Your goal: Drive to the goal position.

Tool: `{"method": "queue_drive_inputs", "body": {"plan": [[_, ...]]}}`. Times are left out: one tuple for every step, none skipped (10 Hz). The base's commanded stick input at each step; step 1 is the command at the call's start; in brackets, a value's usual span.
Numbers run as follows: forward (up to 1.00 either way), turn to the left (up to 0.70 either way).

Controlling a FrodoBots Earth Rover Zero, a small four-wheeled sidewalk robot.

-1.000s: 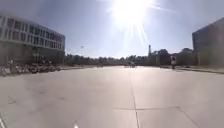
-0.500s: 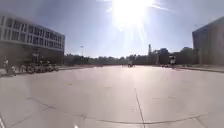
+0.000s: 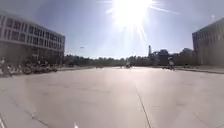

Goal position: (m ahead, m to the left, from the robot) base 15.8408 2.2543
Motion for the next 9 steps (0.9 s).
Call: {"method": "queue_drive_inputs", "body": {"plan": [[0.7,0.0],[0.7,0.0],[0.7,0.0],[0.7,0.0],[0.7,0.0],[0.7,0.0],[0.7,0.0],[0.7,0.0],[0.7,0.0]]}}
